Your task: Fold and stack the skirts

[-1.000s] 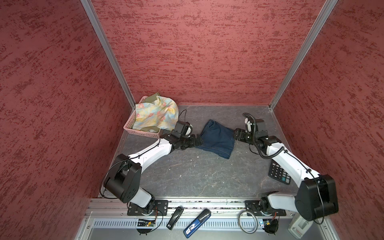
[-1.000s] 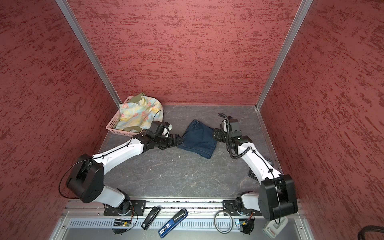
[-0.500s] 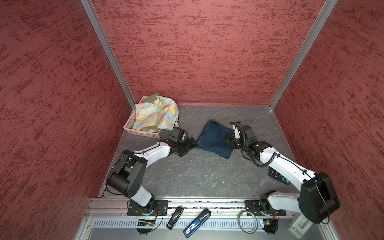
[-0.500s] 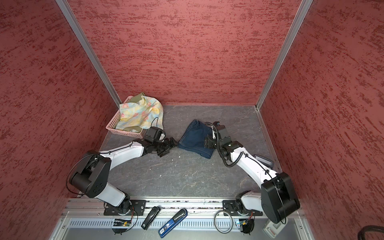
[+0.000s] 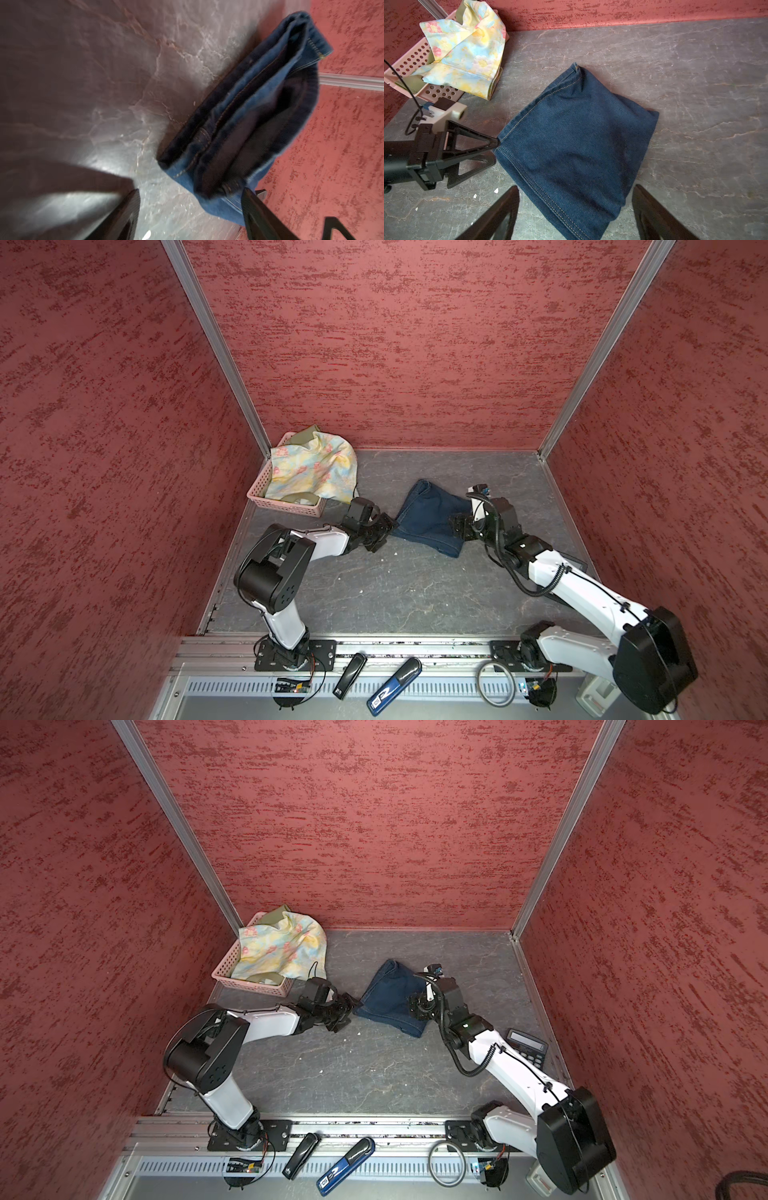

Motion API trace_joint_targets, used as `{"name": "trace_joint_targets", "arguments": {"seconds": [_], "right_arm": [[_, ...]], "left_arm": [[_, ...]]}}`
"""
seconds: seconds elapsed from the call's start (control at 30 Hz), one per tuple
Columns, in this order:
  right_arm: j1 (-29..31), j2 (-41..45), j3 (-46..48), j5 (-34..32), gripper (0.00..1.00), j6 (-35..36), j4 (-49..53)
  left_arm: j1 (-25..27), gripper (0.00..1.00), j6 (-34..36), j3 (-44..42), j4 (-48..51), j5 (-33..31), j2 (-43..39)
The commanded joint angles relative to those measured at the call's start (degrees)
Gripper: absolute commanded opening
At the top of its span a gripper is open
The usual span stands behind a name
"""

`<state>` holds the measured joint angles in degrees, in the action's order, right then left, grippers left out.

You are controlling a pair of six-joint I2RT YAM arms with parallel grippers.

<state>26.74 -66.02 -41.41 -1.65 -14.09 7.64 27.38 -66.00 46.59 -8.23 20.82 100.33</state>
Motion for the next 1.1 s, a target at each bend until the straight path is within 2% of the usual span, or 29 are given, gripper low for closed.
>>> {"name": "trace_joint_targets", "arguments": {"seconds": [0.0,0.17,0.33,0.37,0.5,0.57,0.63,0.73,1.07], "right_arm": [[0.5,1.6,0.3,-2.3,0.86,1.1,-3.5],[0.4,2.1,0.5,-3.1,0.86,1.5,-3.7],[0.5,1.9,1.0,-2.5,0.86,1.6,-4.5],[0.6,1.8,1.2,-2.1,0.86,1.7,-4.9],[1.1,1.0,1.7,-1.4,0.86,2.3,-7.5],[1.6,0.4,1.7,-1.2,0.86,2.9,-8.4],[2.2,0.2,2.0,-0.8,0.86,3.6,-9.6],[2.8,0.0,2.9,0.1,0.87,5.3,-11.5],[5.2,0.5,9.9,4.3,0.91,12.4,-23.2]], "left_arm": [[0.9,0.72,-0.9,0.6,-2.0,-1.5,2.0],[2.3,0.64,0.5,0.4,-3.1,-3.3,3.6],[2.5,0.61,2.5,-1.3,-7.3,-4.2,4.0],[2.6,0.58,3.8,-1.3,-7.9,-4.6,3.9],[3.1,0.39,10.4,-0.5,-10.3,-6.9,4.7],[2.9,0.16,13.3,0.1,-12.4,-6.1,5.7],[2.8,0.01,14.8,1.2,-12.4,-5.8,5.9],[3.0,0.0,16.4,2.6,-12.0,-5.0,3.8],[3.8,0.0,22.6,10.1,1.8,-6.3,-7.6]]}}
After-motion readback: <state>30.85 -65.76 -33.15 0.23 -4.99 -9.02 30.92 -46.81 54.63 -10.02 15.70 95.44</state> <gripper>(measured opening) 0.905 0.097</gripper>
